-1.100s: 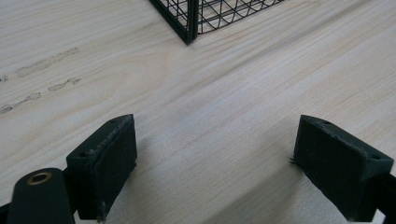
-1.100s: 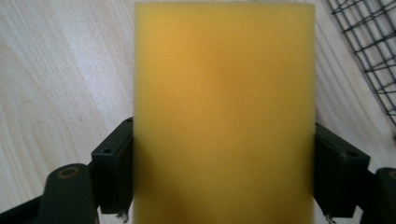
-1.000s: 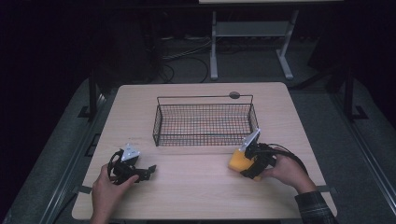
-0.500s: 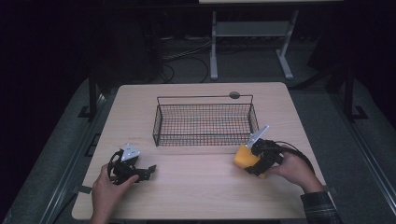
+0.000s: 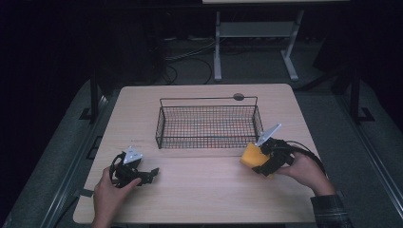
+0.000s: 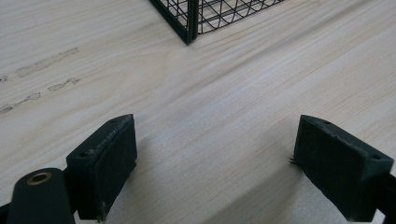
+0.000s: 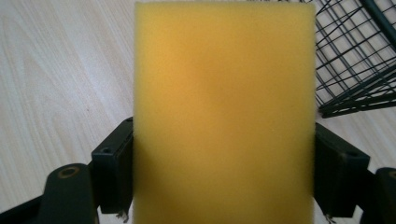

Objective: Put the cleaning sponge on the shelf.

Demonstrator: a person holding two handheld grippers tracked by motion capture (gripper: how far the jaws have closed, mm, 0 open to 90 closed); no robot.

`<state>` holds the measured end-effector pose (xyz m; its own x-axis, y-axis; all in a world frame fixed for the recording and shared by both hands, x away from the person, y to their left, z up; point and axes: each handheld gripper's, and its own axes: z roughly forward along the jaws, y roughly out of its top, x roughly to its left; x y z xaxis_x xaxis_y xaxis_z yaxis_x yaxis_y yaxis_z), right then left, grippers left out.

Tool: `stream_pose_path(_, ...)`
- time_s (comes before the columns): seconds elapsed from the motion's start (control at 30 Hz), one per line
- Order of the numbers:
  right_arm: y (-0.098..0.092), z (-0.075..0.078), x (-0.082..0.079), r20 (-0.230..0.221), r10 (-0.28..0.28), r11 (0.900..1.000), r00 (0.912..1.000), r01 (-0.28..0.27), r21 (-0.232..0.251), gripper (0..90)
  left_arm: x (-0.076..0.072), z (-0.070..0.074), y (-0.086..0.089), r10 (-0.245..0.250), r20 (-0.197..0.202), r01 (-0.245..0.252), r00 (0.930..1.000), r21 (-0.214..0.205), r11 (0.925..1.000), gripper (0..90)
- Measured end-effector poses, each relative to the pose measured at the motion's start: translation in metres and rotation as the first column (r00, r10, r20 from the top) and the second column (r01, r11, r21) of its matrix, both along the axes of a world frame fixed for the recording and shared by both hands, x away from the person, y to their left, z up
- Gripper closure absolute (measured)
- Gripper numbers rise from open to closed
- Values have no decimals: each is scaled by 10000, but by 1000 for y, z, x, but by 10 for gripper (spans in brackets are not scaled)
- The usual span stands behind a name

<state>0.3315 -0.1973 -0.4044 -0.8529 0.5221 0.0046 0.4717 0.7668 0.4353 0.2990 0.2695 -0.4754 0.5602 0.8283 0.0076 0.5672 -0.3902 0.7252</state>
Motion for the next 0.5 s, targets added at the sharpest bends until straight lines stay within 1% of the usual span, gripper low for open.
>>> stream_pose_path(0.23, -3, 7, 1, 19, -61, 9998, 10000, 61, 201, 224, 0, 0, 0, 1, 1, -1, 10000, -6, 10000, 125)
stream_pose_path(0.4, -4, 11, 2, 83, -118, 9996, 9999, 115, 248, 224, 0, 0, 0, 13, 5, -13, 10000, -20, 10000, 125)
stream_pose_path(0.5, -5, 16, 3, 117, -174, 9992, 9998, 170, 357, 224, 0, 0, 0, 22, 10, -22, 10000, -28, 10000, 125)
